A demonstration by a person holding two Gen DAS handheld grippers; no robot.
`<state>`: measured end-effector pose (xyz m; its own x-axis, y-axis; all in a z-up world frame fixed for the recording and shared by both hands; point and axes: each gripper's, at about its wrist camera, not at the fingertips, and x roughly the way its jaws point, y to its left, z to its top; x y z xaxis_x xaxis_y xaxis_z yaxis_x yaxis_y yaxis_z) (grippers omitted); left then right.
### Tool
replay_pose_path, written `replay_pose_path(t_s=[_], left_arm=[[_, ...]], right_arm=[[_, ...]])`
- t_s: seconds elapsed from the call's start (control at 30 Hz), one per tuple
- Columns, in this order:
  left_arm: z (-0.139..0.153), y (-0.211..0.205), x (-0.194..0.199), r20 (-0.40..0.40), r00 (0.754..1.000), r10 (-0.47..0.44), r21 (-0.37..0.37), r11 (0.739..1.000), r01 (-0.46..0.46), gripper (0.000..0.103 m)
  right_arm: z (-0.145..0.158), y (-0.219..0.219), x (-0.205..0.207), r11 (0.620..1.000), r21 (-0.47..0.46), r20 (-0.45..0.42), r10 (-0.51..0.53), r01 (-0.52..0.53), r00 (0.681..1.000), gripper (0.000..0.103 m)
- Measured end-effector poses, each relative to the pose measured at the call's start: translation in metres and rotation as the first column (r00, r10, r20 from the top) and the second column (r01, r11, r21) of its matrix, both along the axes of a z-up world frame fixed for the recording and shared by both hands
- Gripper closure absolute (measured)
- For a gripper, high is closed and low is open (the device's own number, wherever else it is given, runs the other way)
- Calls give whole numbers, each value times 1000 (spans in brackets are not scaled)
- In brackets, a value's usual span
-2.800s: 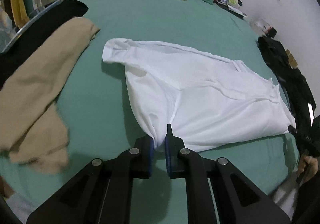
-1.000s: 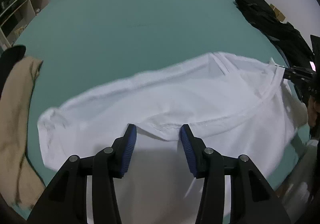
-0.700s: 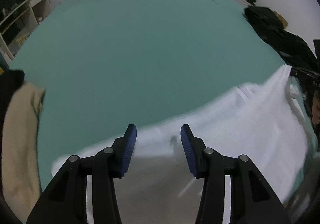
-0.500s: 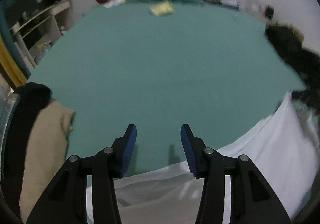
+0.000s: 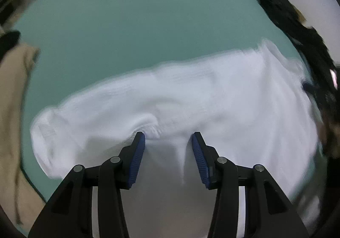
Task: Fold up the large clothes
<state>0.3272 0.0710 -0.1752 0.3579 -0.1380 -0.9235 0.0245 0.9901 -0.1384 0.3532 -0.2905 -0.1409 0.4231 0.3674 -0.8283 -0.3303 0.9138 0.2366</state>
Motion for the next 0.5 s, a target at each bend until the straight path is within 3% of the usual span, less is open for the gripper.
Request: replay_pose_path(t_s=[0.07, 0.13, 0.27, 0.33, 0.37, 0.47, 0.5], left_arm=[[4, 4, 16, 62, 998, 20, 82, 996, -25, 54], [7, 2, 33, 113, 994, 10, 234, 972, -36, 54], [17, 15, 59, 195, 980, 35, 357, 928, -105, 54], [24, 28, 56, 203, 977, 69, 345, 929, -137, 54], [29, 31, 50, 208, 975, 83, 303, 942, -145, 54], [33, 12, 34, 174, 984, 32, 99, 994, -50, 54], [30, 9, 24, 143, 990, 1, 57, 998, -9, 54]], right_arm=[[-8, -3, 0, 999, -34, -12, -18, 17, 1000, 19], [-12, -6, 1, 998, -54, -11, -35, 34, 999, 19], [-6, -6, 4, 998, -61, -1, -32, 32, 999, 19], [0, -13, 5, 997, -74, 16, -17, 18, 1000, 19], [3, -14, 7, 997, -73, 15, -11, 12, 1000, 19], [-2, -19, 23, 1000, 0, -45, 16, -16, 999, 19], [-7, -21, 31, 997, 60, -84, 45, -40, 995, 19]])
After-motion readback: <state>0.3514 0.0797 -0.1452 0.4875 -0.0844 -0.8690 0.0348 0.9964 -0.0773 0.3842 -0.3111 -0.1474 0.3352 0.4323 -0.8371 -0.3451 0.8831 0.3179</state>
